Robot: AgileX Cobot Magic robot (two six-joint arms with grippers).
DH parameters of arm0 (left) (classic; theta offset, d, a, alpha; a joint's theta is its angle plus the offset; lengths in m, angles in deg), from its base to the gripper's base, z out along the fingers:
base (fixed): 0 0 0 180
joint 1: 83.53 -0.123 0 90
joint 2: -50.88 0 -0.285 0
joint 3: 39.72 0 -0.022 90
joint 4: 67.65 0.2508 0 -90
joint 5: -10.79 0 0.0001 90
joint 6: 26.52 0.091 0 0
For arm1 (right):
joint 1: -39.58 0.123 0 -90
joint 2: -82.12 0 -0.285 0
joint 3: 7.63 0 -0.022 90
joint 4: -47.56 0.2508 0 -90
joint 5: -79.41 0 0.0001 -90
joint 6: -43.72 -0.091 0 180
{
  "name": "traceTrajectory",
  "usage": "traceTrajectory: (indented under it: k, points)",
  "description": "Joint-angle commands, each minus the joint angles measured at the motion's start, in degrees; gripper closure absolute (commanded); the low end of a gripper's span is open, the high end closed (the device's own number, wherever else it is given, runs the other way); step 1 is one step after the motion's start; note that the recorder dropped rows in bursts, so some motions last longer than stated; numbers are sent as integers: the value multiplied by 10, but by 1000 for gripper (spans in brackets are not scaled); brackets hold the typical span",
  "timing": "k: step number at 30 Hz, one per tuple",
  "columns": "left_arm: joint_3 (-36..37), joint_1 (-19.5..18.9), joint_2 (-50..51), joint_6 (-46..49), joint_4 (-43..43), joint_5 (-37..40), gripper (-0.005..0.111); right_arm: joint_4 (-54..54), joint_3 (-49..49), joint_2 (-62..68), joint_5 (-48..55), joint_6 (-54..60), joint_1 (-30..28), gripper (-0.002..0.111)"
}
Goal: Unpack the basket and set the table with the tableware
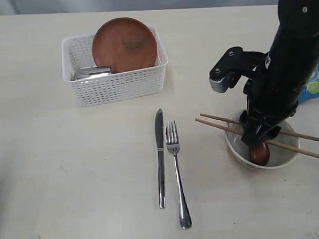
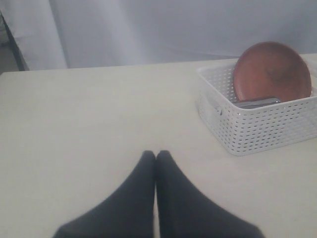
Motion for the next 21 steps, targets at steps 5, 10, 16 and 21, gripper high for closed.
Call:
traceTrajectory:
  k: [5, 10, 16, 21]
  points:
    - [1, 4, -2, 1, -1, -6, 107, -26, -2, 17, -22, 10, -1, 55]
    - [1, 4, -2, 1, -1, -6, 107, -33, -2, 32, -25, 12, -1, 55]
    - [1, 4, -2, 1, -1, -6, 107, -37, -2, 36, -37, 13, -1, 55]
    - [1, 4, -2, 1, -1, -6, 107, -45, -2, 38, -42, 24, -2, 60]
